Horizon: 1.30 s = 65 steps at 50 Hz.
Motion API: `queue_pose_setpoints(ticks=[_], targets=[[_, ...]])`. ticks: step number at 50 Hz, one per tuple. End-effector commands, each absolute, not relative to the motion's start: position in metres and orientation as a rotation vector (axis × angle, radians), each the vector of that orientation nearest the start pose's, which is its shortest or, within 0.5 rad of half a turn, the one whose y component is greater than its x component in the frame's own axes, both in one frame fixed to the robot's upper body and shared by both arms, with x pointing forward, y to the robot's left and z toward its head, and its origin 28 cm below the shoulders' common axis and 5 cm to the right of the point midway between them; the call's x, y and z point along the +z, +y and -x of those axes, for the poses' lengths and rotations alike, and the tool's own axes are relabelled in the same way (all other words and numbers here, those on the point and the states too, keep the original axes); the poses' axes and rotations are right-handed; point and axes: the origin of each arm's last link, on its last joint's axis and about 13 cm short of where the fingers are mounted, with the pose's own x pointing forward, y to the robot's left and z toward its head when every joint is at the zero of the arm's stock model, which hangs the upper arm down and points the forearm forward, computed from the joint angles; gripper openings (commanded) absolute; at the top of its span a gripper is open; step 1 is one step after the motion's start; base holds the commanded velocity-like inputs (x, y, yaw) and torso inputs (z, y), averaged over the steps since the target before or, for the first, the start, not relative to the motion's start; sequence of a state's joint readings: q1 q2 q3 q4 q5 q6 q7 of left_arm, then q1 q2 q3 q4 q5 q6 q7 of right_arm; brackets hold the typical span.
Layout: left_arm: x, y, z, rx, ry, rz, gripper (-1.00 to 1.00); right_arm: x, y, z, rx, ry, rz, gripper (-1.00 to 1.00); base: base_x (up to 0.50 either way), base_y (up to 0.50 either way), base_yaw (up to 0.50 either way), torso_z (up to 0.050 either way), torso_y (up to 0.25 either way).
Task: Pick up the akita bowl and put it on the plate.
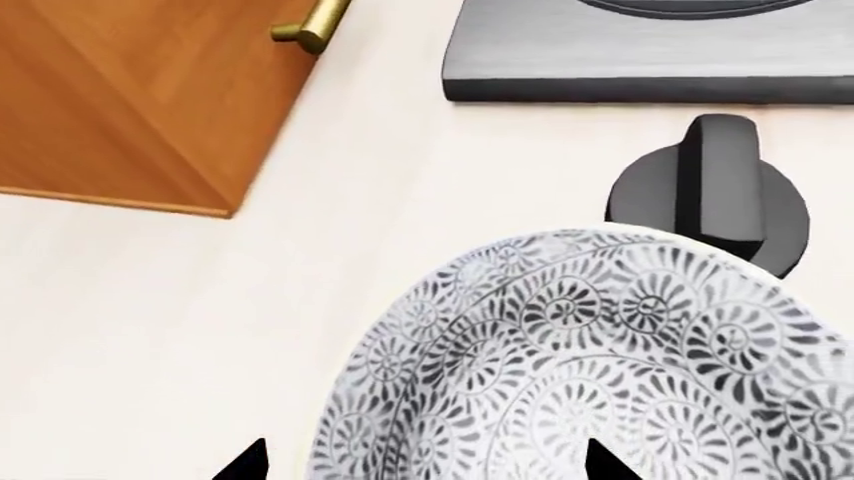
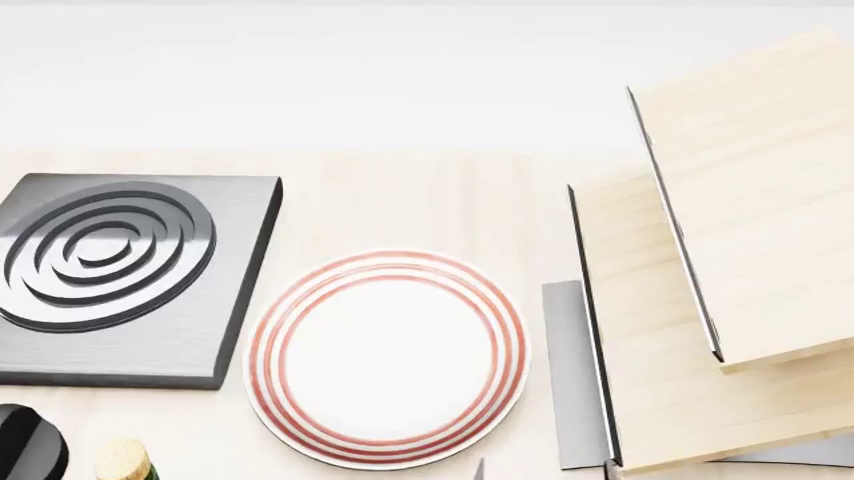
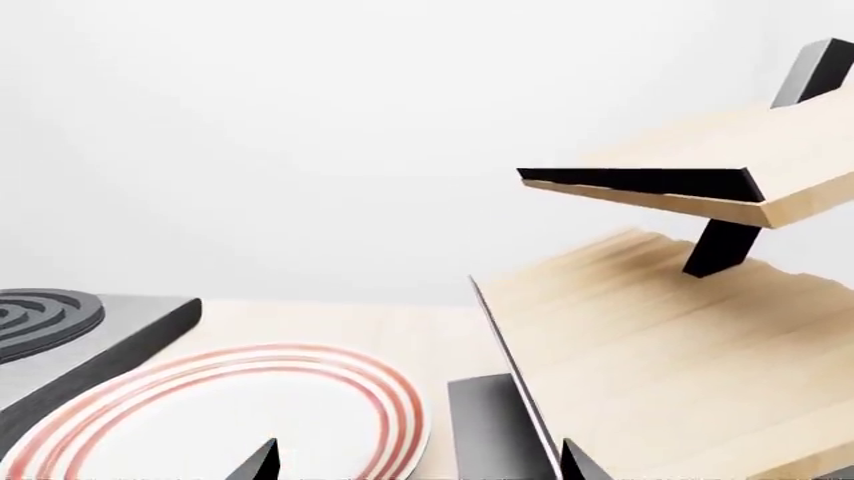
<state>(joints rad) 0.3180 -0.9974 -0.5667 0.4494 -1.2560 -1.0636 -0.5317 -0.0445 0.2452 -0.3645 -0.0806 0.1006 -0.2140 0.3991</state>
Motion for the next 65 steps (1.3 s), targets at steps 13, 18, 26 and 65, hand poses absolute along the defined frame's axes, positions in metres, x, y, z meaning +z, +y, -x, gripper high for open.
queue_pose_setpoints(ticks=[13, 18, 26, 65], targets=[[0.159, 0.390, -0.130, 0.299, 0.719, -0.117, 1.00, 0.020, -0.077, -0.191, -0.011, -0.176, 0.048, 1.00, 0.00, 0.00, 0.00, 0.000, 0.000], [0.159, 0.391, -0.129, 0.302, 0.717, -0.112, 1.00, 0.019, -0.077, -0.192, -0.011, -0.173, 0.049, 1.00, 0.00, 0.00, 0.00, 0.000, 0.000], [0.155, 0.394, -0.129, 0.308, 0.725, -0.095, 1.00, 0.018, -0.077, -0.192, -0.011, -0.171, 0.050, 1.00, 0.00, 0.00, 0.00, 0.000, 0.000], [0.128, 0.402, -0.125, 0.317, 0.818, -0.095, 1.00, 0.013, -0.076, -0.195, -0.010, -0.153, 0.056, 1.00, 0.00, 0.00, 0.00, 0.000, 0.000]])
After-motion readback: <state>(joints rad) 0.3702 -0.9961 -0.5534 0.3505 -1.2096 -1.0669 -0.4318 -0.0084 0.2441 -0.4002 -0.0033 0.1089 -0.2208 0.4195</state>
